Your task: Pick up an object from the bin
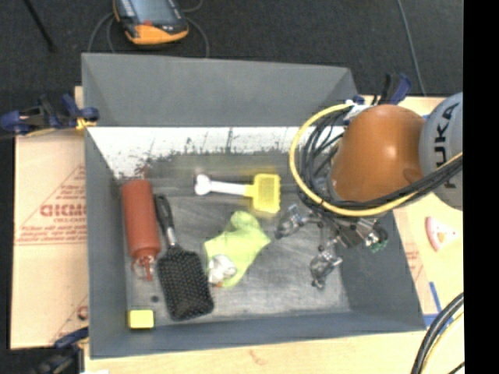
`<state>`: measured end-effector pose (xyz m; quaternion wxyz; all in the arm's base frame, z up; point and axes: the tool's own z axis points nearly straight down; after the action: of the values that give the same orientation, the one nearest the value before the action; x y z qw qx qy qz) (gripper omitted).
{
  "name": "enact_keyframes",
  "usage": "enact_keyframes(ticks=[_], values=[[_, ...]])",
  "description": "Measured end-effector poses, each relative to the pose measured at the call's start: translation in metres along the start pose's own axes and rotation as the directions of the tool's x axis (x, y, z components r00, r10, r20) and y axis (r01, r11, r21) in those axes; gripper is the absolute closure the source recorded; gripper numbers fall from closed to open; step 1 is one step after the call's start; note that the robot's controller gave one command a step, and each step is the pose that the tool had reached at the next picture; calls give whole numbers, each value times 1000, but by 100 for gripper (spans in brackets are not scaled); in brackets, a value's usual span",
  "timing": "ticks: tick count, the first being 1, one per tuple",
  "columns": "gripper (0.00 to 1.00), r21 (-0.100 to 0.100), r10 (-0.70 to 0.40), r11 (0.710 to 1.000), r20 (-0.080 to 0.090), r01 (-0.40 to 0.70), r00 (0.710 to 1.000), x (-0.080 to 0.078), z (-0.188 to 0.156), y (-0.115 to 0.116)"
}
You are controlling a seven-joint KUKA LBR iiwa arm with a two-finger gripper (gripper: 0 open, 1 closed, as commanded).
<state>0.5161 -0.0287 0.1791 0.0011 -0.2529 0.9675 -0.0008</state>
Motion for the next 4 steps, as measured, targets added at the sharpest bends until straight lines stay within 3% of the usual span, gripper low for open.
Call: enact_keyframes(ticks=[1,2,3,4], values=[[100,-1,65,998,1,-65,998,-4,79,14],[0,0,64,998,0,-64,998,-3,79,14],[0,1,63,998,0,-63,998,-3,79,14],[0,2,23,1000,1,-23,1000,-34,85,40]])
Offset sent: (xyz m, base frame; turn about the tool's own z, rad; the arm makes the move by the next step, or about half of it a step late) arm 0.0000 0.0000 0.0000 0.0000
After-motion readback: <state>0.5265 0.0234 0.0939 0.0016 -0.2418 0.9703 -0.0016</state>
